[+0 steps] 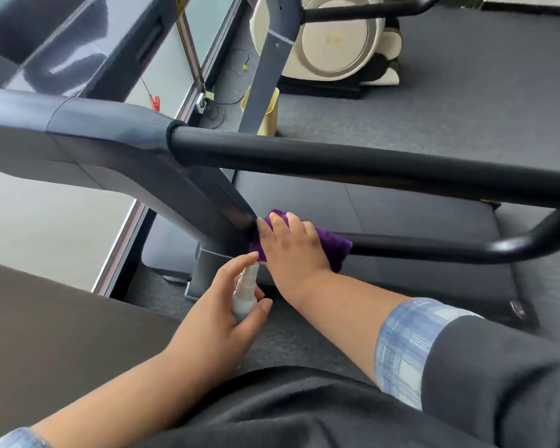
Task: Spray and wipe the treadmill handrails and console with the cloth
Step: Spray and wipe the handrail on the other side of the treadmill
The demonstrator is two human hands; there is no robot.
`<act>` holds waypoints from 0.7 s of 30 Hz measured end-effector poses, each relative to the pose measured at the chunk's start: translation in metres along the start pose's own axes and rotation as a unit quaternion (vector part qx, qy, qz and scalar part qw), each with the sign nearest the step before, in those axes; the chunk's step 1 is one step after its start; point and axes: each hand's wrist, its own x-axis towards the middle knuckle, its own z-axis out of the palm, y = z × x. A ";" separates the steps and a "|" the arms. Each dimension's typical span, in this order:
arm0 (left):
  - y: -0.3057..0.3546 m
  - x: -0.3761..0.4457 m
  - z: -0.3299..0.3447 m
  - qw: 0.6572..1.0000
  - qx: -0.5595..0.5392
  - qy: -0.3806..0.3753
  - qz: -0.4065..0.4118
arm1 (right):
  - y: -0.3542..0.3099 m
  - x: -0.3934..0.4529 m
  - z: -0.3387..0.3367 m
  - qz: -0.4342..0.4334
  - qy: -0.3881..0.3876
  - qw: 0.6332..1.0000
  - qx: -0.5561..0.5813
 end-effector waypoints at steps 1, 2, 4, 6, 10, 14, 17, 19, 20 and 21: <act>0.000 -0.001 0.001 1.000 -0.001 -0.001 -0.002 | 0.002 -0.001 -0.001 -0.010 -0.005 1.000 -0.006; 0.001 -0.001 0.002 1.000 -0.003 -0.002 -0.004 | 0.006 -0.002 -0.002 -0.025 -0.009 1.000 -0.012; 0.004 0.002 0.007 1.000 -0.013 -0.007 -0.005 | 0.016 -0.008 -0.002 -0.054 -0.014 0.998 -0.025; 0.008 0.006 0.015 1.000 -0.026 -0.012 0.000 | 0.028 -0.016 0.000 -0.065 -0.018 0.997 -0.030; 0.022 0.014 0.034 0.999 -0.036 -0.035 0.018 | 0.062 -0.041 0.000 -0.044 -0.027 0.998 -0.021; 0.037 0.024 0.051 0.997 -0.026 -0.059 0.035 | 0.100 -0.066 -0.002 -0.013 -0.026 1.000 -0.005; 0.048 0.031 0.068 0.996 -0.028 -0.074 0.037 | 0.129 -0.086 -0.005 0.023 -0.024 0.999 0.010; 0.057 0.034 0.079 0.996 -0.027 -0.078 0.039 | 0.150 -0.101 -0.007 0.047 -0.029 0.998 0.010; 0.061 0.034 0.085 0.996 -0.027 -0.078 0.041 | 0.160 -0.107 -0.009 0.056 -0.032 0.998 0.008; 0.066 0.035 0.091 0.996 -0.026 -0.079 0.041 | 0.170 -0.114 -0.009 0.063 -0.035 0.997 0.006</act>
